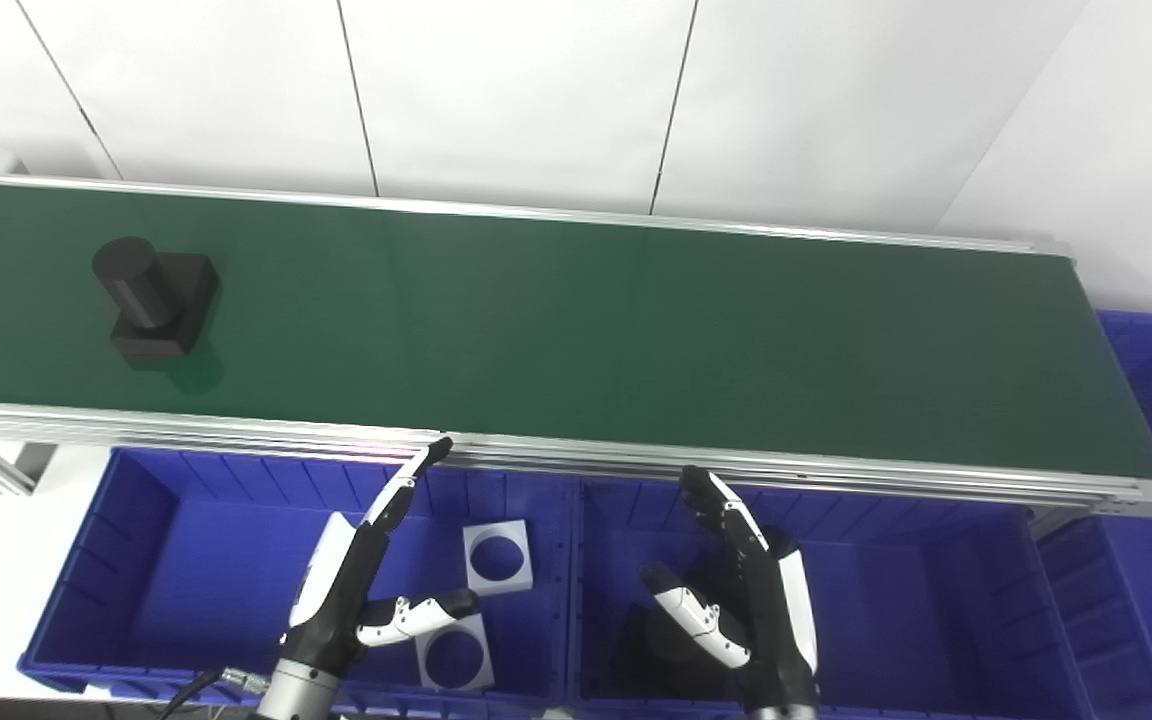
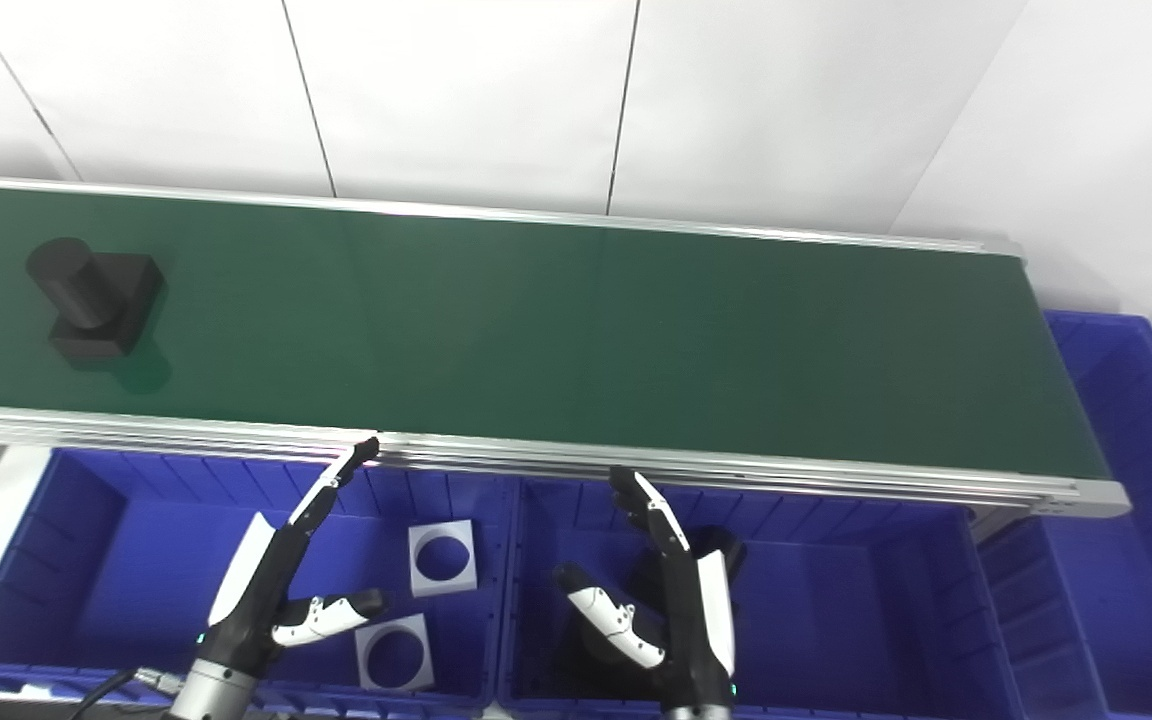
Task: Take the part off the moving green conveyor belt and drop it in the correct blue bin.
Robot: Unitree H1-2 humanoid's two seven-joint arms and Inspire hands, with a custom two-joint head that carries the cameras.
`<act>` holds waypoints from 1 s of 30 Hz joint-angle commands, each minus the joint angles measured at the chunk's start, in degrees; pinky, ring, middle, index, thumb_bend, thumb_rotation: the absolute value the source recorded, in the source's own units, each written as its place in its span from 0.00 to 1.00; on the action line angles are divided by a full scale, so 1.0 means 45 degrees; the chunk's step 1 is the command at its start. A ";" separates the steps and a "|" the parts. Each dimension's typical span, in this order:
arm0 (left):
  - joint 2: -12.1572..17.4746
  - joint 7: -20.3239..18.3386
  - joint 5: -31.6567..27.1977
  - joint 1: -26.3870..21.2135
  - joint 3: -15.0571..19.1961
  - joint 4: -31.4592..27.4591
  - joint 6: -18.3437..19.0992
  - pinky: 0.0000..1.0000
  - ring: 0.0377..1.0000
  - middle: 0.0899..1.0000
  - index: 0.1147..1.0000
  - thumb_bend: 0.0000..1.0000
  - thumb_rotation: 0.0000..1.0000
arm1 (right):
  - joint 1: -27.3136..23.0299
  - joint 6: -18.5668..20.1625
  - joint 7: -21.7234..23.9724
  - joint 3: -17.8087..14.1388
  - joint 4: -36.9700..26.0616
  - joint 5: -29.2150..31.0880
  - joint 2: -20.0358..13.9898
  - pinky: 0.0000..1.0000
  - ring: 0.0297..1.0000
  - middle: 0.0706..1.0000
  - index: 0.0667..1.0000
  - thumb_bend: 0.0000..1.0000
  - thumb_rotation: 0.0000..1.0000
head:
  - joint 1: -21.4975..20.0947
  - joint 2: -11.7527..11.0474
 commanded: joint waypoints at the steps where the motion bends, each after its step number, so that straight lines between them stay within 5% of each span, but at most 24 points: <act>1: 0.0136 0.0304 -0.0017 -0.0269 -0.0026 -0.0179 -0.0409 0.93 0.94 0.93 0.91 0.74 0.80 | -0.0052 -0.0473 0.0040 0.0050 -0.0338 -0.0033 0.0066 0.83 0.82 0.83 0.84 0.71 0.65 | 0.0016 0.0000; 20: 0.0120 0.0211 -0.0067 -0.0216 -0.0026 -0.0193 -0.0409 0.91 0.93 0.92 0.91 0.74 0.79 | -0.0051 -0.0481 0.0015 0.0018 -0.0308 -0.0106 0.0032 0.82 0.82 0.83 0.84 0.72 0.68 | 0.0363 -0.0108; 30: -0.0373 -0.0836 -0.0429 -0.0025 -0.0262 -0.0268 -0.0409 0.86 0.91 0.93 0.91 0.77 0.76 | 0.0256 -0.0756 -0.0174 0.0081 -0.0373 0.0425 -0.0740 0.83 0.82 0.82 0.84 0.67 0.67 | 0.4268 -0.1247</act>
